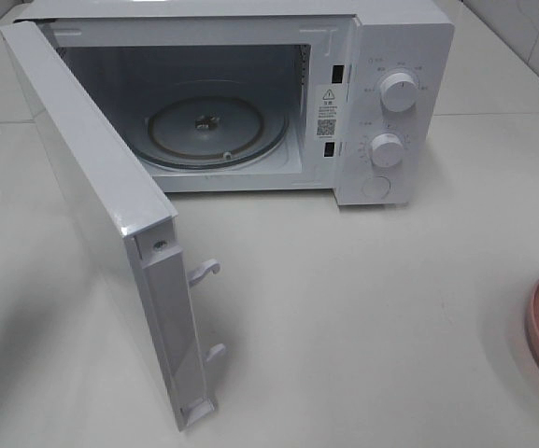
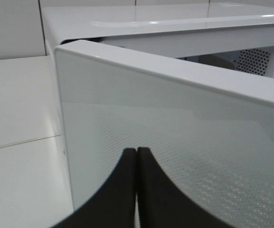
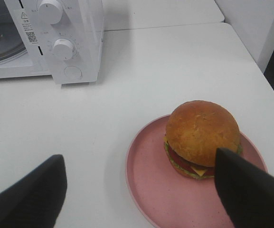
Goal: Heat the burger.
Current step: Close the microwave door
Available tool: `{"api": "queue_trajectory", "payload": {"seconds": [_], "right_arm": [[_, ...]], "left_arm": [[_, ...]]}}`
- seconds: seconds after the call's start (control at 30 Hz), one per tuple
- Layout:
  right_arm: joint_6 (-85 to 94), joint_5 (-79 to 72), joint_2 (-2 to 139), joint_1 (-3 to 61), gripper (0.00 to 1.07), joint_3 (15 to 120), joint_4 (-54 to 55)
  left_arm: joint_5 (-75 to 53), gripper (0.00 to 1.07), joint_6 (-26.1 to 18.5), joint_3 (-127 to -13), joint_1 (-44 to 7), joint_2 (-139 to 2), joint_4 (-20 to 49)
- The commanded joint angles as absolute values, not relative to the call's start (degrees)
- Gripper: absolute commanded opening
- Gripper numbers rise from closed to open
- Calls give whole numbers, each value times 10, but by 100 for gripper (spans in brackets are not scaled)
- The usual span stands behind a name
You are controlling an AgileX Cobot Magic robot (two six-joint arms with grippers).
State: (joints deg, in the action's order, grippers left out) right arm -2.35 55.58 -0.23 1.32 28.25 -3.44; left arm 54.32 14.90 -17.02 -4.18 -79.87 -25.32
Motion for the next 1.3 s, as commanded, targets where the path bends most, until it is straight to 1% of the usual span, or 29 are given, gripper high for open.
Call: {"api": "queue_trajectory", "payload": {"seconds": [0.03, 0.1, 0.23, 0.3, 0.33, 0.4, 0.43, 0.47, 0.7, 0.77, 0.8, 0.83, 0.93, 0.97, 1.03, 1.07, 1.2, 1.27, 1.3], "right_arm": [[-19, 551, -20, 10, 76, 281, -33], [-19, 551, -20, 10, 76, 281, -33], [-19, 551, -20, 10, 76, 281, -33], [-19, 551, -20, 10, 76, 281, -33], [-19, 551, -20, 10, 76, 281, -33], [-19, 551, -20, 10, 76, 281, -33], [-19, 551, -20, 10, 76, 281, -33], [-19, 551, -20, 10, 76, 281, -33], [-19, 551, -20, 10, 76, 281, -33], [-19, 551, -20, 10, 76, 281, -33], [-19, 551, -20, 10, 76, 281, -33], [-19, 551, -20, 10, 76, 281, -33], [-19, 551, -20, 10, 76, 281, -33], [-19, 551, -20, 10, 76, 281, -33], [-19, 551, -19, 10, 76, 281, -33], [-19, 551, -19, 10, 76, 281, -33], [-19, 551, -19, 10, 76, 281, -33], [-19, 551, -19, 10, 76, 281, -33], [-19, 551, -19, 10, 76, 281, -33]], "left_arm": [[565, 0, 164, -179, -41, -816, -285], [571, 0, 174, -199, -48, -844, -319], [576, 0, 177, -217, -62, -867, -325], [578, 0, 177, -235, -80, -896, -325], [578, 0, 177, -235, -80, -896, -325], [578, 0, 177, -252, -102, -921, -322], [578, 0, 177, -252, -102, -921, -322], [578, 0, 176, -262, -116, -933, -317], [575, 0, 175, -295, -138, -955, -292], [565, 0, 175, -313, -154, -966, -281], [565, 0, 175, -313, -154, -966, -281], [557, 0, 175, -328, -168, -975, -274], [544, 0, 175, -344, -182, -984, -266], [528, 0, 175, -359, -195, -992, -259], [525, 0, 173, -367, -201, -995, -253], [516, 0, 172, -383, -213, -1003, -242], [514, 0, 170, -404, -227, -1016, -224], [501, 0, 164, -437, -248, -1037, -209], [501, 0, 164, -437, -248, -1037, -209]]}}
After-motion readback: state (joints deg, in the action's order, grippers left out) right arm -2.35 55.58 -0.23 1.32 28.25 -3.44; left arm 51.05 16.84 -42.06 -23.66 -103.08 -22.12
